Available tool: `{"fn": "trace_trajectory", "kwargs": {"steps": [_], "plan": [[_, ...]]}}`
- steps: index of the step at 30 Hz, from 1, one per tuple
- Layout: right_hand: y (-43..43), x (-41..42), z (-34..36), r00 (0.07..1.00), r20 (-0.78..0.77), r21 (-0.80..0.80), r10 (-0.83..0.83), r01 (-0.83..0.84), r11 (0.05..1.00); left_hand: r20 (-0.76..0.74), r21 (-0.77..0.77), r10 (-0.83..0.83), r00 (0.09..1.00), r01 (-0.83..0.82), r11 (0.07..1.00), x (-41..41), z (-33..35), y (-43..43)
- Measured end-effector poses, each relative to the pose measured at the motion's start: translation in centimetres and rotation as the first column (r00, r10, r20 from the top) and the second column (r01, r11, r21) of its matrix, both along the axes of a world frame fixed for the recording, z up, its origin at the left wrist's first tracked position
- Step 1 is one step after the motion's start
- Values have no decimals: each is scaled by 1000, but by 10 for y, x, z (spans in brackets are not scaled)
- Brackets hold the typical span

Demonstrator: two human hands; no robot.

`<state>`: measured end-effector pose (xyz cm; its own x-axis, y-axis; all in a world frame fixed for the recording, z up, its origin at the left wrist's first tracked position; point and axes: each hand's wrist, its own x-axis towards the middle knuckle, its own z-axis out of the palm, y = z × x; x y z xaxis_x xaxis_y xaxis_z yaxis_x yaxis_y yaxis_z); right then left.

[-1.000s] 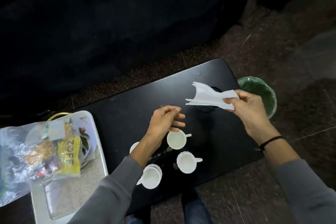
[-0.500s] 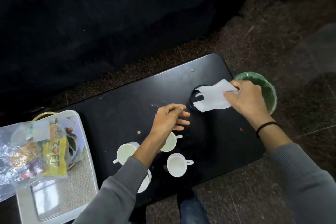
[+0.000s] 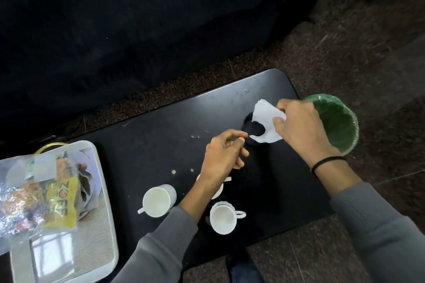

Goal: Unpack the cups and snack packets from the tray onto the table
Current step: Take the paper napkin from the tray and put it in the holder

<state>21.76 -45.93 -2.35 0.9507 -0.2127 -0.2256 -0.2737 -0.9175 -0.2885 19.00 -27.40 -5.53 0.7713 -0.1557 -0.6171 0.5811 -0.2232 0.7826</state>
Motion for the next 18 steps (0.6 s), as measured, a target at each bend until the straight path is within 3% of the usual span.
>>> {"fn": "trace_trajectory", "kwargs": {"steps": [2, 7, 18], "plan": [[2, -2, -7, 998, -44, 15, -41, 42, 999, -1, -4, -2, 1000, 2, 1000, 0, -1, -5], [-1, -10, -16, 987, 46, 111, -156, 150, 982, -11, 2, -1, 1000, 1, 1000, 0, -1, -10], [3, -20, -3, 979, 45, 164, -201, 191, 968, -26, 17, -18, 999, 18, 1000, -1, 2, -10]]}}
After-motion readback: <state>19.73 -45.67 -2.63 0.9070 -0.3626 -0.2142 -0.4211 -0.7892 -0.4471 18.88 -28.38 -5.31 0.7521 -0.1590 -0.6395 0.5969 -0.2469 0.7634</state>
